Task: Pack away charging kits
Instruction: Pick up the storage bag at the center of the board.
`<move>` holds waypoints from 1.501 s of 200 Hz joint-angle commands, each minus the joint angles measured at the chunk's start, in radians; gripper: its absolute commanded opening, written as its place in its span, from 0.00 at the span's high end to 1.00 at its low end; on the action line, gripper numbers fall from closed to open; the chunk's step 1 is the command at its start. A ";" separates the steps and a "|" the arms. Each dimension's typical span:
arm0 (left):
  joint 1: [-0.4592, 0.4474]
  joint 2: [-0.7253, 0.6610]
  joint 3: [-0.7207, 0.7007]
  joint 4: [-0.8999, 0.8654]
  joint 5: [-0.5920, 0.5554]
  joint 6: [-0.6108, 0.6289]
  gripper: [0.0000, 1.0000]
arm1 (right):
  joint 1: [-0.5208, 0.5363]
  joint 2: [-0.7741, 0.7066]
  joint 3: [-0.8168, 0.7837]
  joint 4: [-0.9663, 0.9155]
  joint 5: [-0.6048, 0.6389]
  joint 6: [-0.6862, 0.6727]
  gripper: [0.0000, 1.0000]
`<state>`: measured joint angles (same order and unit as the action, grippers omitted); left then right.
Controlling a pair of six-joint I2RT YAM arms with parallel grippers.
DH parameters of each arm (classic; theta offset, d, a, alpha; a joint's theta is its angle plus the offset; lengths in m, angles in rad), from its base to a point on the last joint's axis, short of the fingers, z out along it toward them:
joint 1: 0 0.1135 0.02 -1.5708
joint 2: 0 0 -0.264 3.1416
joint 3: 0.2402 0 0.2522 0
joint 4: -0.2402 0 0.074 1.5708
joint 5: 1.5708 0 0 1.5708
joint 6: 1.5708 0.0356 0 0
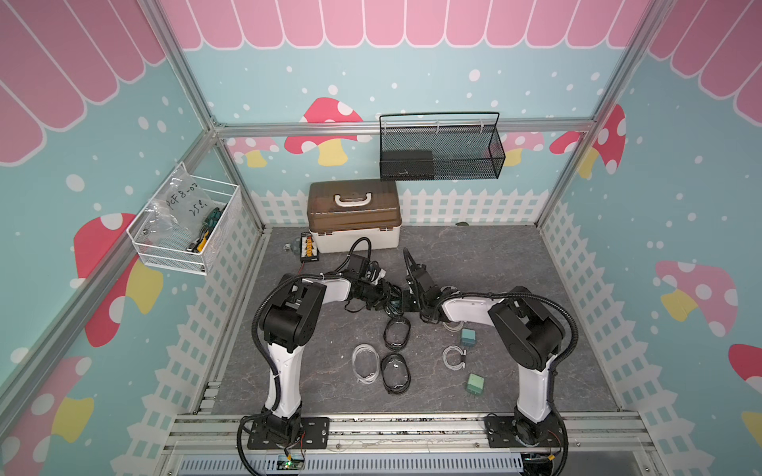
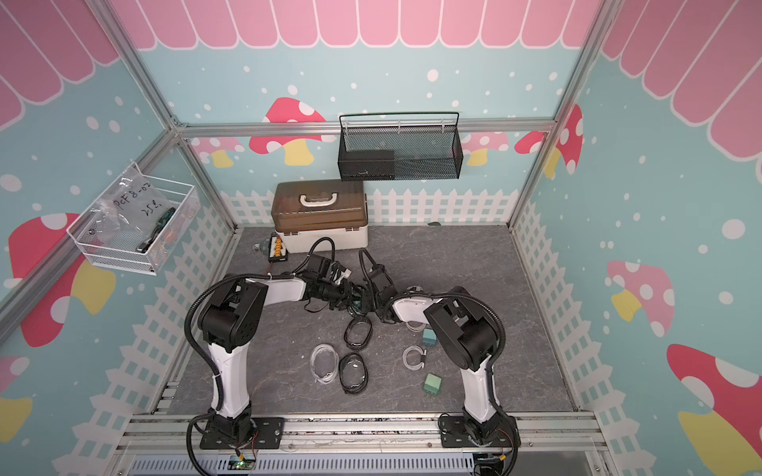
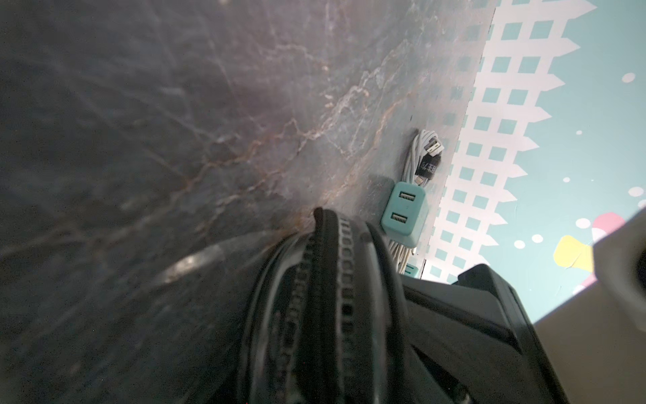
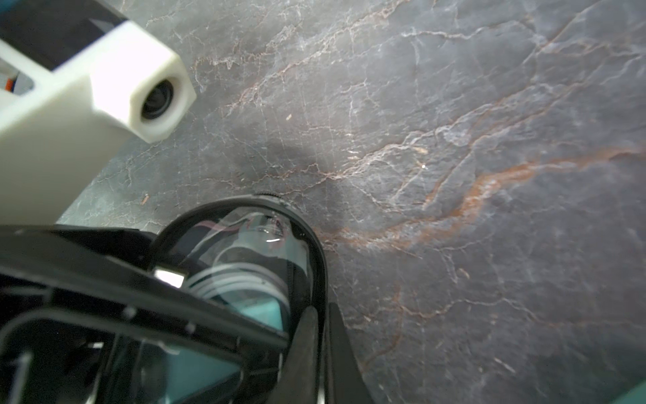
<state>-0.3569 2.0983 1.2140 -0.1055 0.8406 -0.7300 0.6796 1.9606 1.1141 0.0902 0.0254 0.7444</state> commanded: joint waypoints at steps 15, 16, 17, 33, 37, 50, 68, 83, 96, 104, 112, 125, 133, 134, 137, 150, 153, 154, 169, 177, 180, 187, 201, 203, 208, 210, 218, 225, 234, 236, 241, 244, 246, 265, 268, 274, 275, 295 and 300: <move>-0.021 0.096 -0.014 -0.116 -0.094 0.006 0.56 | 0.007 0.032 0.000 -0.017 -0.031 0.016 0.93; -0.021 0.097 -0.014 -0.115 -0.094 0.006 0.56 | 0.006 0.032 0.000 -0.017 -0.030 0.016 0.93; -0.021 0.097 -0.013 -0.115 -0.094 0.005 0.56 | 0.006 0.032 0.000 -0.017 -0.030 0.016 0.93; -0.021 0.109 -0.007 -0.121 -0.091 0.007 0.61 | 0.006 0.032 0.000 -0.018 -0.031 0.016 0.93; -0.021 0.110 -0.005 -0.124 -0.090 0.007 0.63 | 0.006 0.032 0.000 -0.017 -0.031 0.016 0.93; -0.022 0.115 -0.001 -0.129 -0.089 0.011 0.68 | 0.006 0.030 -0.002 -0.017 -0.031 0.016 0.93; -0.023 0.117 0.001 -0.132 -0.086 0.012 0.73 | 0.006 0.025 -0.002 -0.017 -0.029 0.015 0.93; -0.022 0.113 0.001 -0.131 -0.085 0.014 0.78 | 0.007 0.023 -0.002 -0.018 -0.028 0.013 0.93; -0.024 0.109 0.001 -0.131 -0.084 0.016 0.82 | 0.006 0.018 -0.003 -0.018 -0.029 0.013 0.91; -0.022 0.106 0.001 -0.131 -0.083 0.016 0.87 | 0.006 0.012 -0.005 -0.016 -0.028 0.011 0.90; -0.021 0.101 0.001 -0.130 -0.082 0.017 0.89 | 0.006 0.003 -0.006 -0.017 -0.026 0.008 0.87; -0.021 0.087 -0.004 -0.126 -0.085 0.020 0.91 | 0.006 -0.024 -0.011 -0.022 -0.019 0.001 0.82; -0.020 0.071 -0.009 -0.118 -0.089 0.023 0.93 | 0.005 -0.049 -0.015 -0.025 -0.014 -0.004 0.78; -0.020 0.068 -0.010 -0.117 -0.089 0.023 0.93 | 0.005 -0.051 -0.016 -0.026 -0.012 -0.005 0.78; -0.020 0.060 -0.014 -0.114 -0.089 0.023 0.93 | 0.005 -0.052 -0.019 -0.028 -0.010 -0.009 0.76; -0.021 0.016 -0.034 -0.086 -0.094 0.024 0.96 | 0.002 -0.131 -0.033 -0.040 0.012 -0.024 0.68; -0.021 0.003 -0.039 -0.077 -0.096 0.023 0.97 | 0.001 -0.145 -0.037 -0.044 0.019 -0.027 0.67; -0.020 -0.001 -0.042 -0.074 -0.096 0.023 0.97 | 0.001 -0.151 -0.039 -0.045 0.021 -0.029 0.66; -0.019 -0.084 -0.083 -0.025 -0.114 0.018 1.00 | -0.003 -0.233 -0.065 -0.060 0.051 -0.050 0.57; -0.019 -0.136 -0.109 0.006 -0.126 0.018 1.00 | -0.004 -0.282 -0.086 -0.060 0.067 -0.065 0.52; -0.019 -0.159 -0.121 0.017 -0.131 0.019 1.00 | -0.003 -0.304 -0.095 -0.058 0.073 -0.070 0.50; -0.019 -0.211 -0.144 0.038 -0.149 0.023 1.00 | -0.002 -0.352 -0.119 -0.050 0.083 -0.083 0.46; -0.019 -0.325 -0.193 0.073 -0.203 0.037 1.00 | 0.000 -0.444 -0.188 0.038 0.049 -0.144 0.34; -0.019 -0.345 -0.202 0.084 -0.211 0.037 1.00 | 0.000 -0.459 -0.198 0.057 0.038 -0.153 0.33; -0.019 -0.392 -0.229 0.109 -0.232 0.037 1.00 | 0.004 -0.492 -0.229 0.099 0.026 -0.174 0.31; -0.019 -0.408 -0.240 0.121 -0.244 0.036 1.00 | 0.003 -0.505 -0.241 0.113 0.021 -0.180 0.30; -0.019 -0.485 -0.285 0.165 -0.281 0.039 1.00 | 0.008 -0.555 -0.281 0.168 0.007 -0.210 0.27; -0.019 -0.547 -0.321 0.201 -0.308 0.043 1.00 | 0.014 -0.591 -0.310 0.205 0.001 -0.237 0.25; -0.019 -0.627 -0.366 0.246 -0.336 0.052 1.00 | 0.017 -0.636 -0.327 0.222 0.007 -0.255 0.23; -0.019 -0.644 -0.374 0.258 -0.344 0.055 1.00 | 0.017 -0.645 -0.329 0.220 0.008 -0.257 0.23; -0.019 -0.686 -0.392 0.275 -0.368 0.062 1.00 | 0.018 -0.669 -0.335 0.222 0.016 -0.264 0.21; -0.020 -0.710 -0.401 0.283 -0.391 0.063 1.00 | 0.018 -0.681 -0.339 0.224 0.019 -0.268 0.20; -0.021 -0.724 -0.406 0.286 -0.402 0.063 1.00 | 0.016 -0.692 -0.342 0.225 0.024 -0.270 0.19; -0.021 -0.860 -0.488 0.422 -0.460 0.053 1.00 | 0.016 -0.777 -0.369 0.263 0.012 -0.291 0.11; -0.021 -0.881 -0.504 0.452 -0.470 0.050 1.00 | 0.016 -0.789 -0.373 0.269 0.009 -0.292 0.11; -0.021 -0.919 -0.525 0.490 -0.500 0.042 1.00 | 0.014 -0.812 -0.378 0.267 0.008 -0.275 0.05; -0.021 -0.925 -0.528 0.493 -0.506 0.038 1.00 | 0.014 -0.817 -0.377 0.263 0.009 -0.273 0.04; -0.021 -1.027 -0.523 0.480 -0.599 0.005 1.00 | 0.012 -0.904 -0.403 0.232 -0.025 -0.257 0.01; -0.020 -1.042 -0.508 0.482 -0.593 0.006 1.00 | 0.014 -0.928 -0.423 0.255 -0.048 -0.271 0.02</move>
<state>-0.3756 1.1305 0.6945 0.2710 0.3714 -0.7044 0.6937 1.1248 0.7380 0.2924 0.0349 0.5011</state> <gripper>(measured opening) 0.297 0.985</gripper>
